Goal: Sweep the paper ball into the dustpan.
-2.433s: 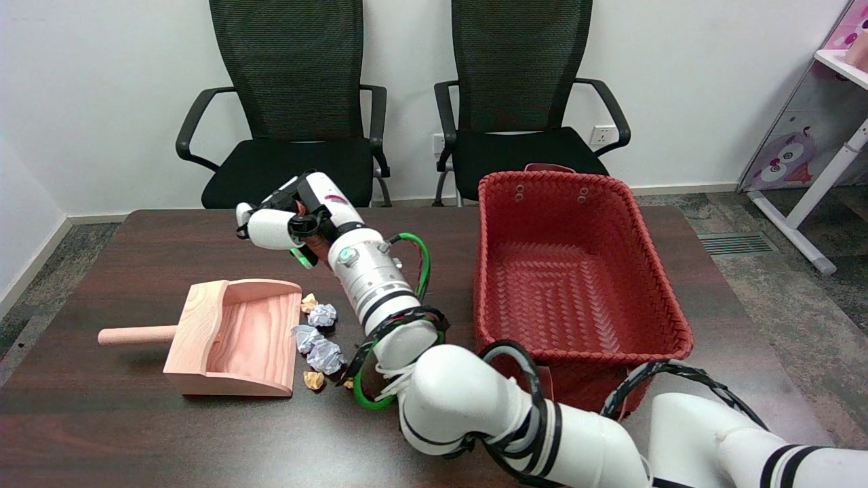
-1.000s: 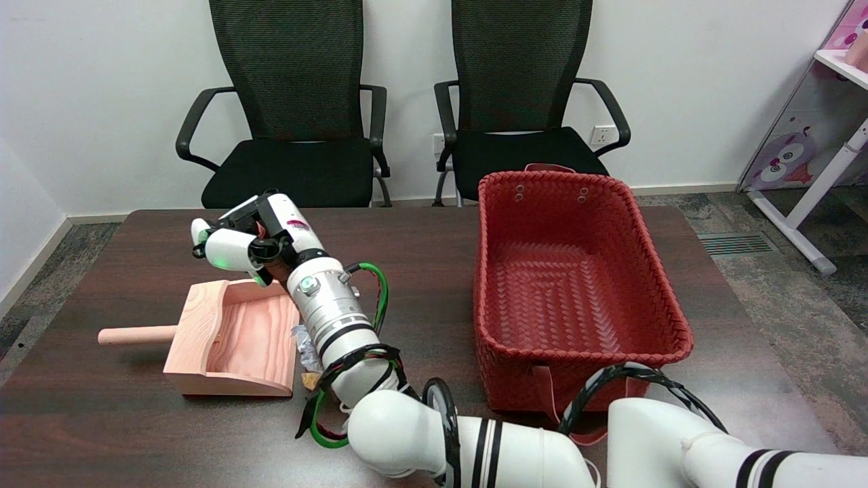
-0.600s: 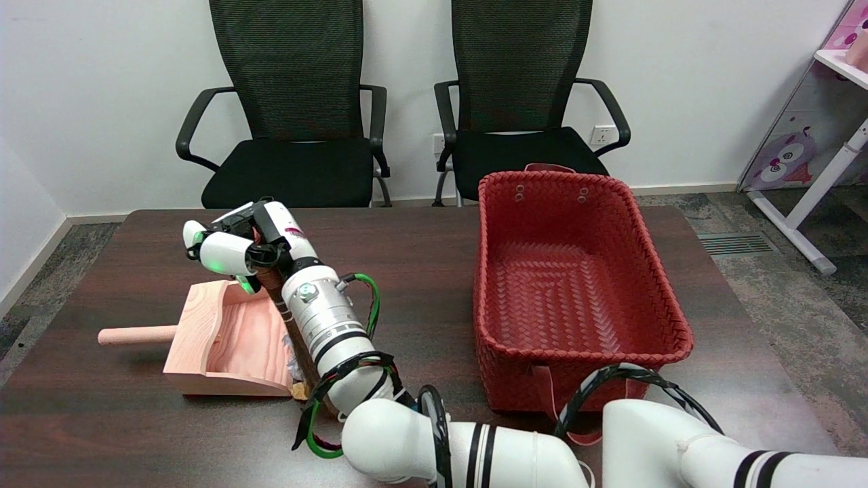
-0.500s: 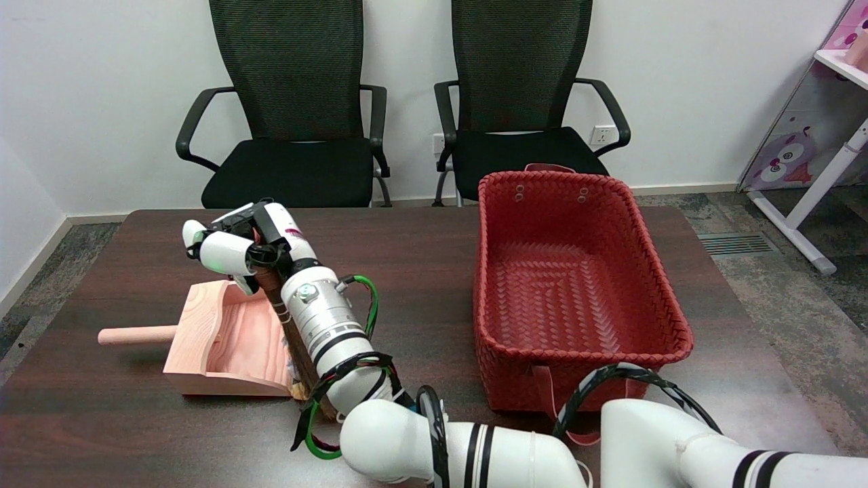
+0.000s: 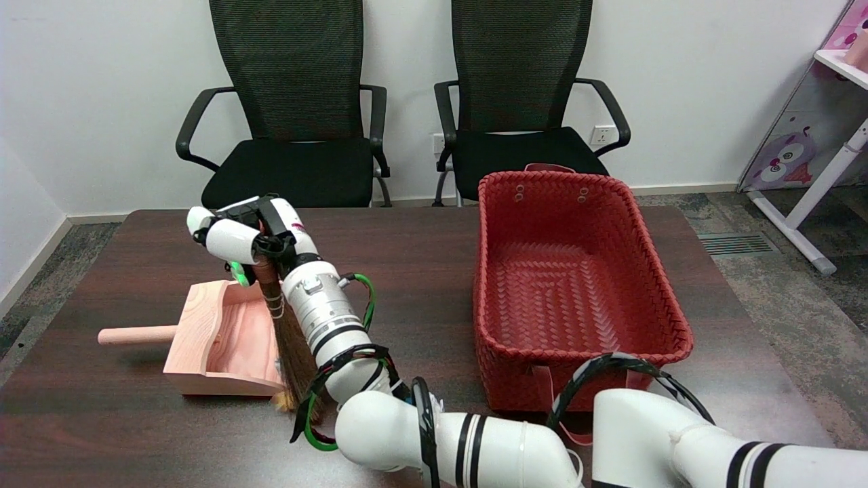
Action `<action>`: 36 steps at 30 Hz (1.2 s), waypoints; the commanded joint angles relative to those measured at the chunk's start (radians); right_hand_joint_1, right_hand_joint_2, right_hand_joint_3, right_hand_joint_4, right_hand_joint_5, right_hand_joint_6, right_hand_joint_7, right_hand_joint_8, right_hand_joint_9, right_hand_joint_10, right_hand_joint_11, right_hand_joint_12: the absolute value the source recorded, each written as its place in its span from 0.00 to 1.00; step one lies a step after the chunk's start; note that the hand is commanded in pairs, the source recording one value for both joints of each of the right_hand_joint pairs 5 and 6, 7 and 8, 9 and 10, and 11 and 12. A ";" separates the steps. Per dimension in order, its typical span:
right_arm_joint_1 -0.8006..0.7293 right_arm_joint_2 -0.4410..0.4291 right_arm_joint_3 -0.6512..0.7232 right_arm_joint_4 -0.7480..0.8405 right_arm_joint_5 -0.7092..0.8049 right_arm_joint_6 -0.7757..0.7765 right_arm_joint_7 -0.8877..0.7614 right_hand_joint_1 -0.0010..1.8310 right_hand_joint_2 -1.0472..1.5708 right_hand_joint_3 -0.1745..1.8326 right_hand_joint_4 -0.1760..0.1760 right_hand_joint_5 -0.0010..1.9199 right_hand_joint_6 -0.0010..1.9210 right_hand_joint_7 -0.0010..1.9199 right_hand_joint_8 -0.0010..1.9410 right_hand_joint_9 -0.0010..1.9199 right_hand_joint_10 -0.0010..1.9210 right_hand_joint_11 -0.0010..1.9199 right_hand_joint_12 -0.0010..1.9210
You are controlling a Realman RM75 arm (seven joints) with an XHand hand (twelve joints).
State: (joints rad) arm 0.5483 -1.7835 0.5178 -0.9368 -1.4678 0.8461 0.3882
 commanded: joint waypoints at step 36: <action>0.123 0.019 -0.002 0.032 -0.006 -0.075 0.386 0.57 1.00 0.39 0.65 1.00 1.00 1.00 0.99 1.00 1.00 1.00 1.00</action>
State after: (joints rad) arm 0.6398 -1.7788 0.5143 -0.8685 -1.4731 0.8686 0.6113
